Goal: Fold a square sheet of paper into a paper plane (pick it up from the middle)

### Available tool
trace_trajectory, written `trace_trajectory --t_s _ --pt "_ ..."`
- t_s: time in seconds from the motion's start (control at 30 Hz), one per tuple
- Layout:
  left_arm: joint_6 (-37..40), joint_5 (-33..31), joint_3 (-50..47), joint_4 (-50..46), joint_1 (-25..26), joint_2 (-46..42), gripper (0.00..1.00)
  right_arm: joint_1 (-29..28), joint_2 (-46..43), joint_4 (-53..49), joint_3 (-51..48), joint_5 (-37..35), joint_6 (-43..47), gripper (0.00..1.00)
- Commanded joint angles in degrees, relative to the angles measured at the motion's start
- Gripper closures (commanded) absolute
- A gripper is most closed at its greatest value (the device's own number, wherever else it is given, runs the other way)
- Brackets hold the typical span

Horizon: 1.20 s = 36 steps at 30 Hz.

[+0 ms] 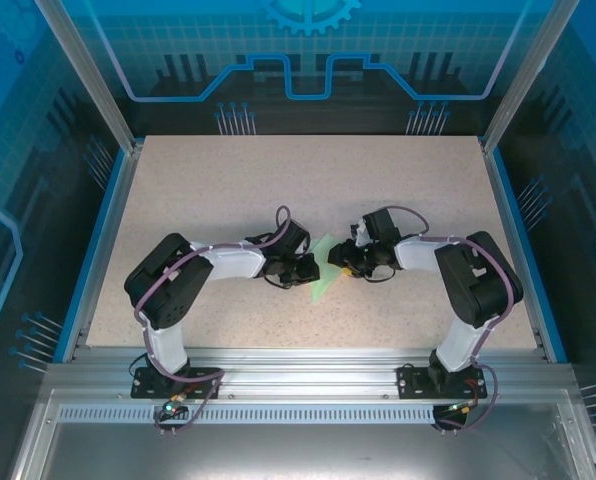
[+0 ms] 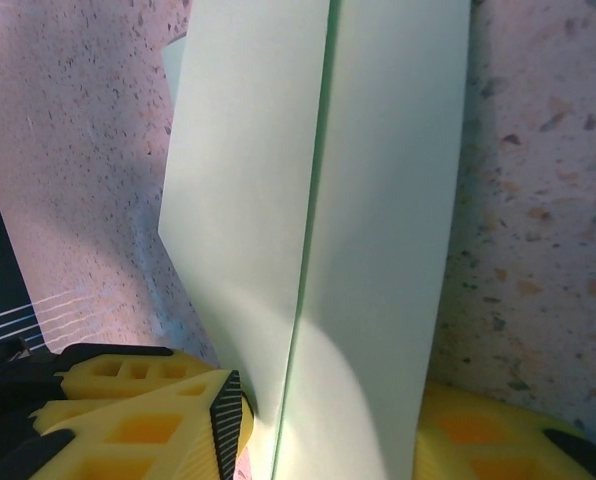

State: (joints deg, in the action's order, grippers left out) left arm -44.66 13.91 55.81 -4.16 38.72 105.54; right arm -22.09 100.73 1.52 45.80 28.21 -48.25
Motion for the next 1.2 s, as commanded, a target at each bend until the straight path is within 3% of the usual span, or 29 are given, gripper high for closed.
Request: trace_trajectory --t_s 0.0,0.43,0.87,1.0,1.17 --pt "-1.46 2.30 -1.55 1.15 -0.51 -2.17 0.87 -0.76 3.25 3.91 1.17 3.02 0.99 0.62" --pt "-3.69 4.19 -3.94 4.52 -1.06 -2.71 0.87 -1.29 2.82 6.28 1.29 4.53 1.47 0.69" --pt "-3.76 3.21 -4.51 4.36 -1.36 -3.82 0.87 -1.82 2.87 5.26 2.45 4.14 1.05 0.70" --pt "-2.98 1.81 -4.31 3.09 -1.32 -3.88 0.87 -1.94 2.19 4.47 2.27 3.27 0.88 0.76" --pt "-2.18 1.21 -3.87 2.03 -1.33 -3.77 0.87 -2.48 1.46 -0.17 4.20 1.31 2.62 0.71"
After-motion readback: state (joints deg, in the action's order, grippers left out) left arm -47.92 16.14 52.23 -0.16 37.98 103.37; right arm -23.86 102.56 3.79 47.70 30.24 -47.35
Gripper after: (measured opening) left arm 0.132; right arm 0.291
